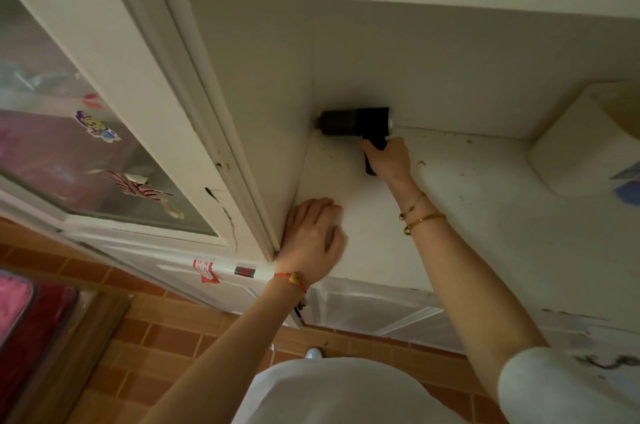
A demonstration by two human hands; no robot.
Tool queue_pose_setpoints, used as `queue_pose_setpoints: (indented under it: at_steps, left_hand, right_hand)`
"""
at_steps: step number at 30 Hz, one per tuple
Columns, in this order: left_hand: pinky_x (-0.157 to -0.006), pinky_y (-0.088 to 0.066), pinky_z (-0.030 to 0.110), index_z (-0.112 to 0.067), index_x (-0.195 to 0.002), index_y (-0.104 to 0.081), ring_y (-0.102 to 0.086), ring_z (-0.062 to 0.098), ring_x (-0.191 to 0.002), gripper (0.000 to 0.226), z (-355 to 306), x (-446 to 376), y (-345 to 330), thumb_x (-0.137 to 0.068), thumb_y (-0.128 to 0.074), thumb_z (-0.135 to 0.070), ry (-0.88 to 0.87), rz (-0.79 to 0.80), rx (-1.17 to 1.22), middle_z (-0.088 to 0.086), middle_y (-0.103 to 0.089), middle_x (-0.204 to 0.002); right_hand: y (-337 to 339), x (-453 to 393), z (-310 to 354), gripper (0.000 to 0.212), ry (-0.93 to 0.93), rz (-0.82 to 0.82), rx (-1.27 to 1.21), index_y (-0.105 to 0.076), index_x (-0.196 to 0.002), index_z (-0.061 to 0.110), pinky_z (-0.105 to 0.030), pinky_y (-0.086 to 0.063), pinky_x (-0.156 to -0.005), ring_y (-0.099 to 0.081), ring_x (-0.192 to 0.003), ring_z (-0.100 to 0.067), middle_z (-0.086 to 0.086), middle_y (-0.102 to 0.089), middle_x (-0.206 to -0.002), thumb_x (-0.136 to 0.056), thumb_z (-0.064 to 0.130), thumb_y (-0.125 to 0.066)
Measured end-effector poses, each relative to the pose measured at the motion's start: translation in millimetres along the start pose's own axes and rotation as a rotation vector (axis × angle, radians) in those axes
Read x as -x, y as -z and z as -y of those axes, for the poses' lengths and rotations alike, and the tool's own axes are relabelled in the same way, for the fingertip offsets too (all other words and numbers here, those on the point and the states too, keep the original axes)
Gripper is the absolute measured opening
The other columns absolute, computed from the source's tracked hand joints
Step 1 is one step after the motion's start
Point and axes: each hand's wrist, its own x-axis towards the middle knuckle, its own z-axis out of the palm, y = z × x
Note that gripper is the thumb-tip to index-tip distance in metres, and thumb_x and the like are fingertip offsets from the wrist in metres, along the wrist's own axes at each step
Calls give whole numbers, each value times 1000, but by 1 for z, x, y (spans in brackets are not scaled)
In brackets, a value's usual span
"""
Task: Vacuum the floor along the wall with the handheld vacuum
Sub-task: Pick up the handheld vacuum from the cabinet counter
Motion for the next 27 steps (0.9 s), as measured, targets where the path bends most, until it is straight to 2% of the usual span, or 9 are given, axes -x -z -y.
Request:
queue_pose_setpoints:
  at_steps: [2,3,7,12,17,19,21,24,27]
  left_hand:
    - [-106,-37,40,-19,-118,-61,-47,23,-118,30,0,0,0,-89,-58,-24,3,7,5,2,-58,-126]
    - [-106,-37,40,-19,-119,-61,-47,23,-119,30,0,0,1,-89,-58,-24,6,12,9,2,-58,-126]
    - [-105,-35,39,-19,-118,-60,-47,24,-118,31,-1,1,2,-88,-58,-24,15,23,18,3,-58,-126]
    - [-105,-32,37,-19,-120,-60,-46,23,-119,30,-1,3,3,-90,-57,-24,8,27,17,4,-58,-127]
    - [-105,-33,38,-17,-123,-60,-47,25,-120,33,-2,5,2,-91,-55,-24,7,41,2,6,-58,-129]
    - [-106,-33,39,-16,-125,-60,-47,25,-122,34,-2,6,3,-92,-54,-24,9,55,-11,7,-58,-131]
    - [-107,-35,41,-15,-126,-60,-47,25,-122,37,-3,6,3,-92,-50,-26,15,62,-14,8,-58,-132]
    - [-106,-37,43,-14,-126,-61,-48,28,-123,42,-5,7,4,-92,-43,-32,29,83,-20,8,-58,-132]
    - [-105,-42,46,-12,-123,-63,-51,32,-121,42,-3,6,3,-91,-44,-30,27,96,-14,11,-59,-130]
  right_hand:
    - [8,12,-1,34,-29,33,-137,-58,-106,0,-15,-43,-48,-57,-61,-10,-7,-61,-79,-88,29,-64]
    - [13,22,2,33,-38,59,-216,-57,-109,0,-16,-46,-50,-60,-61,-10,-9,-63,-81,-90,26,-63]
    - [37,65,10,15,-77,180,-484,-61,-100,7,-22,-49,-56,-60,-59,-14,-11,-67,-80,-91,19,-61]
    - [67,113,3,25,-160,372,-863,-58,-114,5,-25,-49,-65,-60,-70,-15,-9,-66,-87,-90,11,-62]
    - [91,149,-3,29,-211,451,-926,-56,-108,4,-28,-49,-72,-59,-73,-17,-9,-62,-84,-81,5,-63]
    - [96,157,-8,24,-231,459,-936,-56,-105,6,-28,-49,-71,-57,-71,-17,-8,-59,-79,-83,8,-64]
    - [98,163,-14,22,-260,471,-967,-56,-107,10,-25,-49,-66,-54,-66,-16,-5,-53,-72,-88,21,-63]
    - [101,171,-22,34,-298,462,-972,-56,-110,14,-22,-47,-58,-48,-61,-14,-3,-48,-69,-92,42,-54]
    - [105,178,-32,41,-301,449,-973,-55,-109,8,-22,-47,-59,-50,-61,-13,-3,-51,-71,-94,45,-51]
